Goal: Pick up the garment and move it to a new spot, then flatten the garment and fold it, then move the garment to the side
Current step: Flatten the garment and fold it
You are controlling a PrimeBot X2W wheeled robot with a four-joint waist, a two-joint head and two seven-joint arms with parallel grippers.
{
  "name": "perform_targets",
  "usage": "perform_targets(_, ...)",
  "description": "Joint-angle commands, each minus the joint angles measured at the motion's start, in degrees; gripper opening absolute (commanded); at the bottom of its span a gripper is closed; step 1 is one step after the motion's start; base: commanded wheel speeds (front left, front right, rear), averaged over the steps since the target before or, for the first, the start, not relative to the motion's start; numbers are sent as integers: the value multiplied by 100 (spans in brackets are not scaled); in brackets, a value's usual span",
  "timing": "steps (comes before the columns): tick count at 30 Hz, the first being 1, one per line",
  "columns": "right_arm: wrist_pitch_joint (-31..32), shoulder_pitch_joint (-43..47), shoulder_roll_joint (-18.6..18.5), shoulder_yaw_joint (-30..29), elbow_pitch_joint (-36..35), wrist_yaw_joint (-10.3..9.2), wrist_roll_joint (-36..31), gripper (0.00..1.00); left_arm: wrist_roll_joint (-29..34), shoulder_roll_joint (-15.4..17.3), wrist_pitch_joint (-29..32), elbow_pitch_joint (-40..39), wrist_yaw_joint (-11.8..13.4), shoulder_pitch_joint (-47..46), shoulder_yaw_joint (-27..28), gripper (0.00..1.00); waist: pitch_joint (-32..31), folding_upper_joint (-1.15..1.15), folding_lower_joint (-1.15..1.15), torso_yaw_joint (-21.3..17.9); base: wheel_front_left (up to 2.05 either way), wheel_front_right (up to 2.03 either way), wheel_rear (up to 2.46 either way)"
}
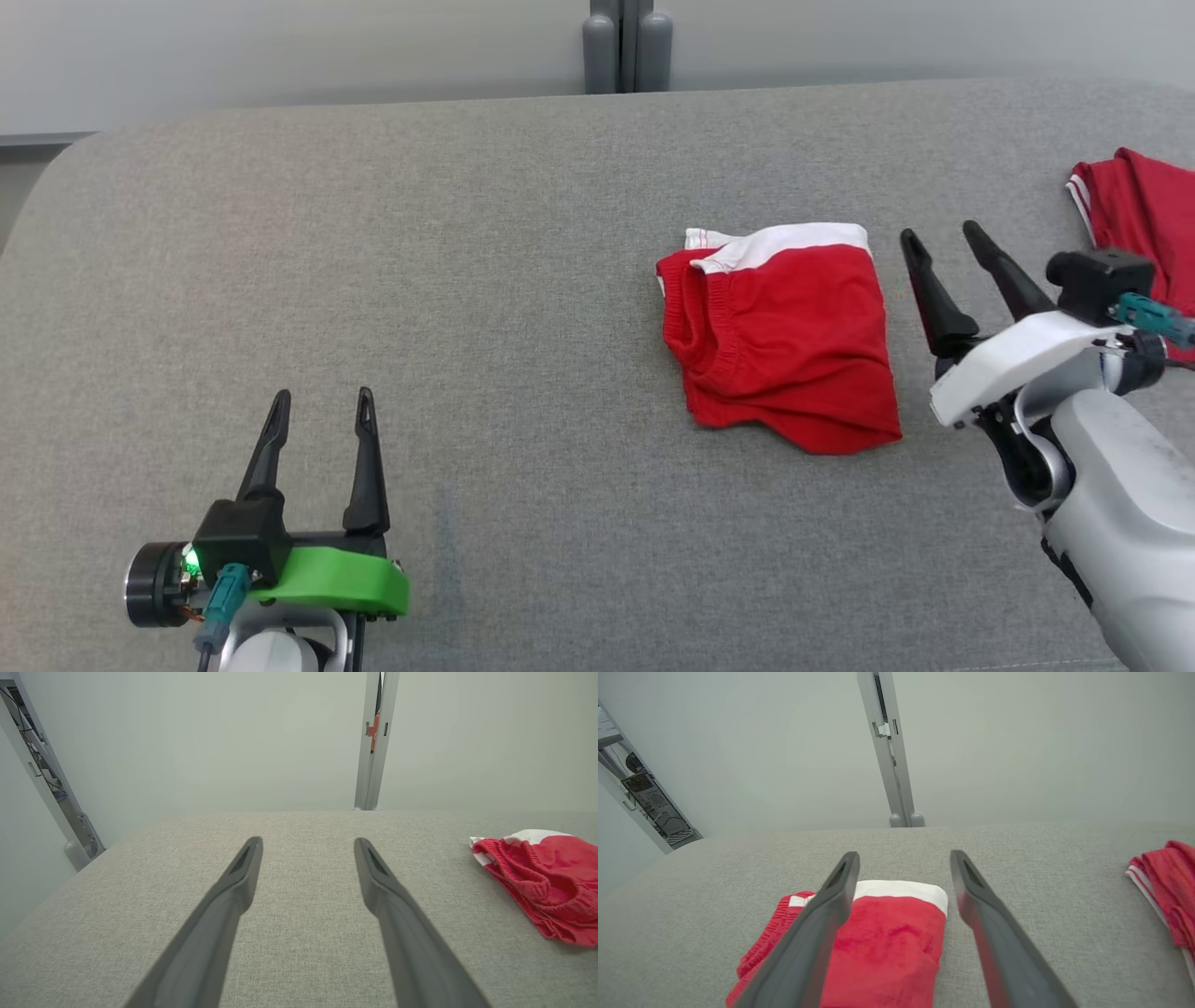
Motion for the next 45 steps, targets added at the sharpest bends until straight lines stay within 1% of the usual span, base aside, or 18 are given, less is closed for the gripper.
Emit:
perform_targets(1, -39, 156, -60, -107, -114, -5, -103, 100, 19, 18, -16, 1, -6, 58, 53, 100, -94, 0, 0, -112, 0, 0, 0)
perform_targets(5, -43, 623, -156, -595, -636, -4, -338, 100, 59, 27, -16, -32, -29, 130, 145, 100, -146, 0, 0, -229, 0, 0, 0)
perform_targets(8, -45, 1011, -156, -903, -1060, -4, -554, 100, 79, 30, -16, -44, -43, 147, 200, 100, -176, 0, 0, -295, 0, 0, 0)
perform_targets(15, -43, 1942, 31, -1381, -2004, -5, -918, 100, 115, 42, -16, -11, -88, 218, 306, 100, -305, 0, 0, -390, 0, 0, 0)
perform_targets(21, -44, 2559, 288, -1604, -2542, -5, -1217, 100, 125, 45, -16, 10, -132, 271, 339, 100, -445, 0, 0, -359, 0, 0, 0)
perform_targets(28, -44, 3177, 655, -1846, -2882, -4, -1431, 100, 128, 73, -16, 53, -194, 367, 399, 100, -611, 0, 0, -255, 0, 0, 0)
perform_targets(32, -44, 3414, 790, -1910, -2964, -4, -1532, 100, 120, 95, -16, 84, -237, 416, 427, 100, -700, 0, 0, -210, 0, 0, 0)
perform_targets(45, -45, 3682, 982, -1949, -3050, -4, -1823, 100, 74, 138, -16, 89, -298, 585, 525, 100, -917, 0, 0, -143, 0, 0, 0)
